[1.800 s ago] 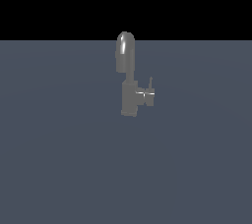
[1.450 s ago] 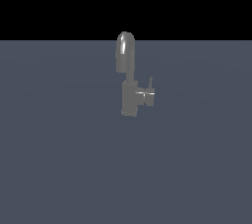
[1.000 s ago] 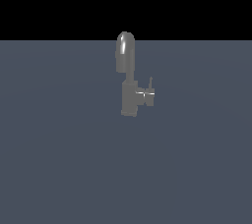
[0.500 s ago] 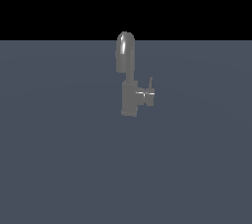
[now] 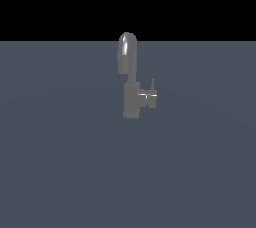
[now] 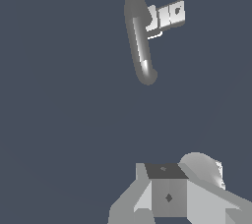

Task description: Turn on the faucet by rotating a designated handle.

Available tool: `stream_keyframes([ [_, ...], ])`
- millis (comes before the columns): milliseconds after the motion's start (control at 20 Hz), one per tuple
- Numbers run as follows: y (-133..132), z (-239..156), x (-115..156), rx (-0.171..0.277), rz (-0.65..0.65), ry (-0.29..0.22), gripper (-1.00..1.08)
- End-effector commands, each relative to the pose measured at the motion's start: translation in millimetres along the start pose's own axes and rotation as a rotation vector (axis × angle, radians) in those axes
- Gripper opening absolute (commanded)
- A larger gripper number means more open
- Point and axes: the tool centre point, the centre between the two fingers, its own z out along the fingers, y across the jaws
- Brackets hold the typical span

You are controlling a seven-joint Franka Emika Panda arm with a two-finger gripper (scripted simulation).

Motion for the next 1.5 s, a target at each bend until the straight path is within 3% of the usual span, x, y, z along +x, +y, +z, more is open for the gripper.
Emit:
stream_keyframes([
  [0,0,2,17,0.040,0.042,-0.034,-1.00],
  [850,19,33,132,0.331,0.341,-0.279,-1.00],
  [1450,49,86,214,0.581,0.598,-0.490,-1.00],
])
